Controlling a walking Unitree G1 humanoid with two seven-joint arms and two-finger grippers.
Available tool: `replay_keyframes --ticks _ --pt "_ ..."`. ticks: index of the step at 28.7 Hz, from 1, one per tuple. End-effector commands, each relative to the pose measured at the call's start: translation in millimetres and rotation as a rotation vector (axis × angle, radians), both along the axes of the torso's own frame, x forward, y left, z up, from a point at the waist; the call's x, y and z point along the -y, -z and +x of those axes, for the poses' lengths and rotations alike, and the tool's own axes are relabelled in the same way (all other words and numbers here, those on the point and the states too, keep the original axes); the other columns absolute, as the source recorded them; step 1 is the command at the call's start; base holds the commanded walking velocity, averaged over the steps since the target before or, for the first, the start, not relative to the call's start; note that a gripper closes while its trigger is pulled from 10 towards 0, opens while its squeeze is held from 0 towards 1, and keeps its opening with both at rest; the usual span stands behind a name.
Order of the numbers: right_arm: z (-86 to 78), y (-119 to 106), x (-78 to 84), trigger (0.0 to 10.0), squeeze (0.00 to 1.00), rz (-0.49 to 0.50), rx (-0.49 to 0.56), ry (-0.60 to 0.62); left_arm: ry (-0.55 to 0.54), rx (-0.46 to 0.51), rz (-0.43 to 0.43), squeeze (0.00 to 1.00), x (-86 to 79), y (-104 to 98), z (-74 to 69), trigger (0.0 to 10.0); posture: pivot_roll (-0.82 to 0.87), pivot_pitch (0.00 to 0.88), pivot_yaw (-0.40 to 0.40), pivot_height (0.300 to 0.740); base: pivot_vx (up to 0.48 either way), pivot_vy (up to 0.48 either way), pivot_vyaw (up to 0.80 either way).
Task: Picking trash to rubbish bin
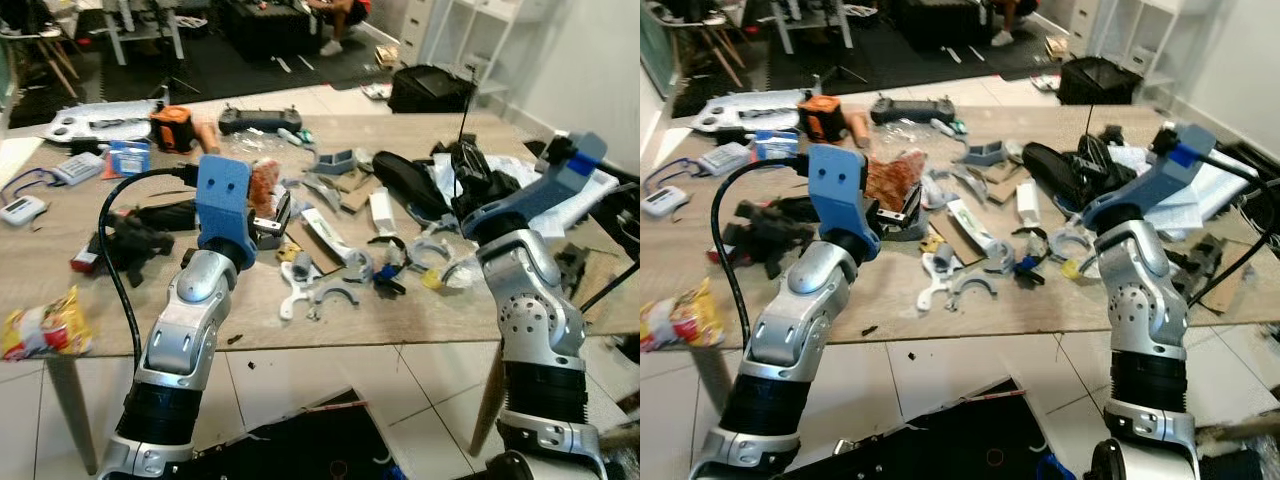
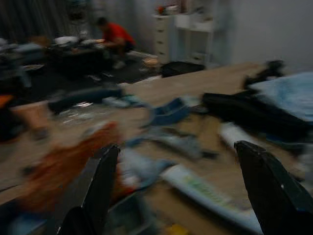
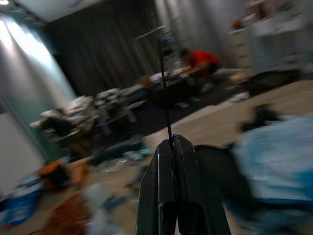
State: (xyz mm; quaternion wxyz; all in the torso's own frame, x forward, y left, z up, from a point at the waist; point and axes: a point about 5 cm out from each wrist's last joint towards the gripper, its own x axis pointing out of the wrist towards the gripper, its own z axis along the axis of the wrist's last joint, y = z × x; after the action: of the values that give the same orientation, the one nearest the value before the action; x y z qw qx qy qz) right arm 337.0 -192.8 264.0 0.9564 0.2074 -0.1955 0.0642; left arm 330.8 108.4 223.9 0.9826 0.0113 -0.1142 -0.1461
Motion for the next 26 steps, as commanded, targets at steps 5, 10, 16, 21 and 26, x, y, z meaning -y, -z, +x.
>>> replay_keyframes --ticks 5,10,16,21,26 --pt "-6.9 4 0.3 10.0 0.00 -0.067 0.008 0.070 0.003 -0.008 -0.001 0.00 3.0 0 2.8 10.0 -0.01 0.117 0.001 0.740 0.000 0.000 -0.80" --pt "-5.6 7 5.0 10.0 0.00 -0.099 -0.007 0.139 0.016 -0.012 -0.002 0.00 3.3 0 1.9 10.0 -0.01 0.118 0.003 0.740 0.000 0.000 -0.80" --pt "-4.5 10 10.2 10.0 0.00 -0.108 -0.012 0.198 0.029 -0.013 -0.004 0.00 4.0 0 1.2 10.0 -0.01 0.119 0.004 0.740 0.000 0.000 -0.80" --pt "-5.7 9 17.3 10.0 0.00 -0.113 -0.008 0.259 0.049 -0.010 -0.007 0.00 7.6 -1 2.2 10.0 -0.01 0.118 0.006 0.740 0.000 0.000 -0.80" --pt "-7.3 12 24.1 10.0 0.00 -0.116 -0.015 0.310 0.058 -0.015 -0.005 0.00 10.1 0 2.4 10.0 -0.01 0.118 0.006 0.740 0.000 0.000 -0.80"
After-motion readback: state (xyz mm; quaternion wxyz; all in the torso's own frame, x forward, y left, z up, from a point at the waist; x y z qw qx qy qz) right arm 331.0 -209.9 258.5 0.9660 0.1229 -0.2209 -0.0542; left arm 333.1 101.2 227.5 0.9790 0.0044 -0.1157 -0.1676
